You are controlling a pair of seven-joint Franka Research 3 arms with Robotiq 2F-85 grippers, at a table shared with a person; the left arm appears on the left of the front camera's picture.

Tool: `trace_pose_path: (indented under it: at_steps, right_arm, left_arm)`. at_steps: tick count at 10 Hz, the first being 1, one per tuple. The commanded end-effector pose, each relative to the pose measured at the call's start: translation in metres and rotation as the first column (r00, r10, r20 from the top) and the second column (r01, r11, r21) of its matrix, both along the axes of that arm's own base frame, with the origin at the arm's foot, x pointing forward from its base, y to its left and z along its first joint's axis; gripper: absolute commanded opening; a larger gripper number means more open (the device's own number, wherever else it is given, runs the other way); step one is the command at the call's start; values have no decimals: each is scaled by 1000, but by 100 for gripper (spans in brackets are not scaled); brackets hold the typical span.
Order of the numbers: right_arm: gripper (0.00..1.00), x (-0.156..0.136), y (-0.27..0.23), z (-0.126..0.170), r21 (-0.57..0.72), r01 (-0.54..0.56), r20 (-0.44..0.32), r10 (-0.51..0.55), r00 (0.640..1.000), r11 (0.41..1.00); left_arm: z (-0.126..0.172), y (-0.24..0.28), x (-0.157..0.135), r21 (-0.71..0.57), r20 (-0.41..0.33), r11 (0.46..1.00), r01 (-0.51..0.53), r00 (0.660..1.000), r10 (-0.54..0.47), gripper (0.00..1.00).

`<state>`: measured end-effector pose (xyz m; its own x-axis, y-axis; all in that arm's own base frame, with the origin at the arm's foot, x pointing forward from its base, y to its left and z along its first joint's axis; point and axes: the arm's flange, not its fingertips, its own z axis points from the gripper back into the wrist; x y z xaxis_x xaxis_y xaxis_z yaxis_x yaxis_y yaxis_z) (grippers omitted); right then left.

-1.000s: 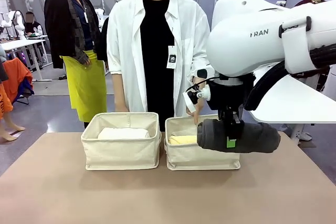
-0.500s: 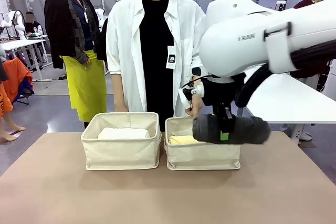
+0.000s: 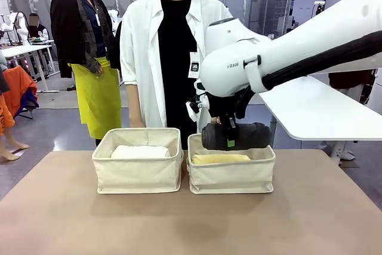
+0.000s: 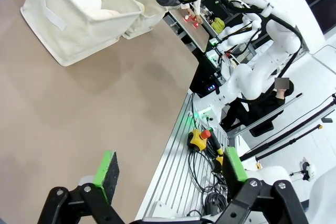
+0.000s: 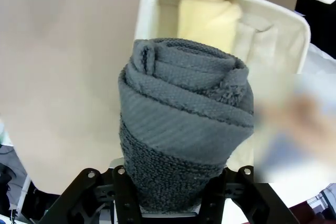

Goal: Divide the towels into two baskets.
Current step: Pick up one hotel-folded towel from the bottom of the table and place it in the Fabric basket indicated by the person.

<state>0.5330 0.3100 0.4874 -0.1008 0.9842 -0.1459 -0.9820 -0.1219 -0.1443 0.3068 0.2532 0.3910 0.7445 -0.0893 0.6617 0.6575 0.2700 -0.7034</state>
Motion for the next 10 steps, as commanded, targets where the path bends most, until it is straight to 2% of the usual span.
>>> trace_pose_path:
  at_steps: [1,4,5,8,10]
  right_arm:
    - [41,27,10,-10,17,-40,32,40,999,999]
    - [41,56,16,-33,-30,-6,39,7,999,1000]
    - [53,63,16,-39,-35,3,28,-2,1000,999]
    - [100,65,10,-44,-20,19,14,-19,1000,1000]
    - [100,61,8,-42,-26,23,17,-23,1000,999]
  left_arm:
    - [3,-1,-5,-7,0,1000,-6,1000,6,100]
    - [3,-1,-5,-7,0,1000,-6,1000,6,100]
    - [3,-1,-5,-7,0,1000,-6,1000,6,100]
    - [3,-1,-5,-7,0,1000,-6,1000,6,100]
    - [3,-1,-5,-7,0,1000,-6,1000,6,100]
